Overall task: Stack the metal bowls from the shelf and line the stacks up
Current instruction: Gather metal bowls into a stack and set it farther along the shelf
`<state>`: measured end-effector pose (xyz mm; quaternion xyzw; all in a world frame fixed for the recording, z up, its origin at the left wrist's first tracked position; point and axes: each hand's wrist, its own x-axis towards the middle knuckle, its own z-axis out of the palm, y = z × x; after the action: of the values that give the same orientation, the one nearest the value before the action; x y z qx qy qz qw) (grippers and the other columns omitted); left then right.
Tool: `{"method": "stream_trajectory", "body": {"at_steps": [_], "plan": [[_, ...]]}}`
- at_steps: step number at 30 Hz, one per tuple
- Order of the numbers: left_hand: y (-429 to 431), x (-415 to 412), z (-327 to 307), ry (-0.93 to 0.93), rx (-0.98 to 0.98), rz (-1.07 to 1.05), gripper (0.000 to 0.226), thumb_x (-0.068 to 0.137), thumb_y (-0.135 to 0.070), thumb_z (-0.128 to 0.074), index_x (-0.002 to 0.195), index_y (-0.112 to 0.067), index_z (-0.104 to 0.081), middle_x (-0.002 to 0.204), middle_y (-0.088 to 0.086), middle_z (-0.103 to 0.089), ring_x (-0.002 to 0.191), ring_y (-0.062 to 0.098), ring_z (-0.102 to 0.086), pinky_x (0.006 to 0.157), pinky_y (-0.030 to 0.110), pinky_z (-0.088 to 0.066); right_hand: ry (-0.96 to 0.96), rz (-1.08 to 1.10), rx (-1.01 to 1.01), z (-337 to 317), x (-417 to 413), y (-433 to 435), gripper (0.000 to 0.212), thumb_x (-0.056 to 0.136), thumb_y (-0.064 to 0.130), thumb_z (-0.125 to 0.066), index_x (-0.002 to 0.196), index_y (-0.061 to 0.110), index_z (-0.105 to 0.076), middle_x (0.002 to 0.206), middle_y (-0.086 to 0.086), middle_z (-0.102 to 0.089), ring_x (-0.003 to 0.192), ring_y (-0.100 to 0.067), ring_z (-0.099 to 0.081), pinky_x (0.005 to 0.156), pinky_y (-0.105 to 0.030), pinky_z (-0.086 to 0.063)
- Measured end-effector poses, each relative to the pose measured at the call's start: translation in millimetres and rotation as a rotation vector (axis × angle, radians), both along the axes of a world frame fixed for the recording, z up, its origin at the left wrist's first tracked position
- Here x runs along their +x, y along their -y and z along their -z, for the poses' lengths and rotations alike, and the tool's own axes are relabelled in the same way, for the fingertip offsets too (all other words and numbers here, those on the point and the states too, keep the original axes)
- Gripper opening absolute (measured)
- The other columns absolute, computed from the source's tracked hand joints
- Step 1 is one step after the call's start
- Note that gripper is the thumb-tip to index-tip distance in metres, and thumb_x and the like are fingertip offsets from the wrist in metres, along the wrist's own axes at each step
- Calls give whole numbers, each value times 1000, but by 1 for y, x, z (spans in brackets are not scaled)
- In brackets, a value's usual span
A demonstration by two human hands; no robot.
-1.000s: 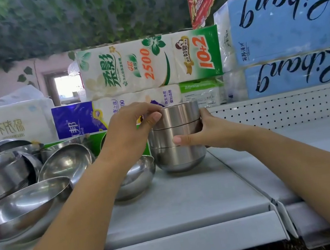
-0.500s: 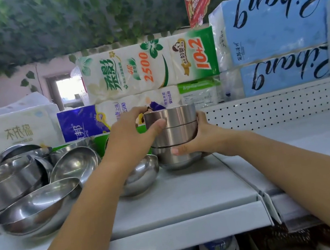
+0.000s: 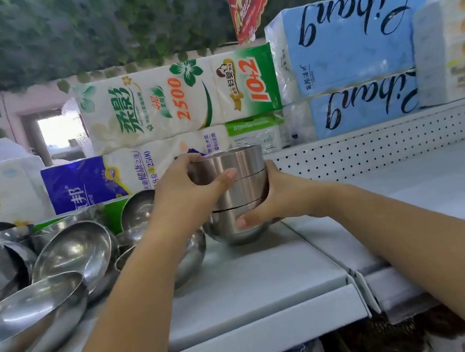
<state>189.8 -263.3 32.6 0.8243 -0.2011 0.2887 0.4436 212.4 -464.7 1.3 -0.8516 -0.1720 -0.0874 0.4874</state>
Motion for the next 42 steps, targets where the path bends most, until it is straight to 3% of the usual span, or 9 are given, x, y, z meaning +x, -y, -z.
{"method": "stream_trajectory", "body": {"at_steps": [4, 8, 11, 16, 20, 23, 26, 31, 42], "plan": [[5, 0, -6, 105, -69, 84, 43, 76, -47, -81, 111, -34, -59, 96, -26, -59, 92, -10, -54, 74, 16, -42, 56, 26, -22, -19, -8, 10, 115, 60, 28, -99, 146, 33, -22, 130, 10, -57, 116, -8, -61, 80, -28, -62], [17, -1, 1, 177, -101, 122, 50, 73, -54, -79, 116, -34, -63, 103, -19, -67, 99, 5, -65, 86, 28, -52, 113, 58, -142, -32, -24, 31, 114, 62, 34, -98, 147, 37, -21, 128, 17, -54, 114, -2, -57, 76, -14, -55], [32, -4, 4, 160, -94, 208, 49, 74, -51, -80, 117, -35, -63, 101, -22, -67, 99, 5, -67, 78, 15, -49, 120, 92, -139, -31, -40, 54, 106, 63, 31, -97, 139, 40, -22, 123, 19, -53, 110, 0, -57, 70, -11, -54], [77, -9, -2, 160, -19, 276, 58, 74, -52, -79, 125, -35, -59, 100, -30, -55, 94, -1, -64, 70, 11, -45, 123, 175, -79, -22, -57, 101, 112, 60, 33, -99, 144, 37, -25, 125, 14, -60, 112, -2, -62, 83, -20, -58], [128, -8, -2, 145, 33, 332, 69, 72, -51, -82, 133, -30, -55, 114, -15, -61, 103, 8, -66, 73, 16, -50, 114, 246, -57, -15, -71, 149, 111, 61, 31, -99, 142, 37, -24, 123, 13, -61, 111, -3, -62, 85, -22, -57], [173, -5, -5, 110, 87, 378, 78, 69, -53, -83, 137, -29, -51, 123, -9, -62, 106, 13, -66, 81, 33, -59, 109, 289, -39, -10, -80, 193, 111, 60, 31, -99, 143, 35, -25, 124, 12, -61, 113, -6, -63, 92, -31, -58], [221, -2, -9, 72, 172, 397, 76, 71, -53, -81, 135, -29, -48, 123, -11, -57, 109, 15, -63, 77, 32, -58, 116, 317, -22, -7, -83, 242, 115, 58, 31, -100, 144, 37, -25, 125, 12, -62, 114, -7, -64, 95, -35, -58], [302, 6, -16, 47, 292, 344, 75, 72, -61, -75, 133, -29, -45, 117, -14, -49, 111, 15, -61, 92, 38, -54, 105, 347, -46, -7, -79, 326, 120, 55, 35, -101, 146, 39, -23, 127, 12, -62, 116, -8, -63, 99, -39, -57], [469, 22, -7, -86, 374, 291, 64, 85, -56, -67, 135, -25, -40, 121, -10, -48, 91, 14, -61, 64, 24, -50, 52, 371, -120, 0, -54, 489, 127, 55, 38, -101, 149, 38, -16, 128, 15, -55, 118, -7, -57, 101, -38, -55]]}}
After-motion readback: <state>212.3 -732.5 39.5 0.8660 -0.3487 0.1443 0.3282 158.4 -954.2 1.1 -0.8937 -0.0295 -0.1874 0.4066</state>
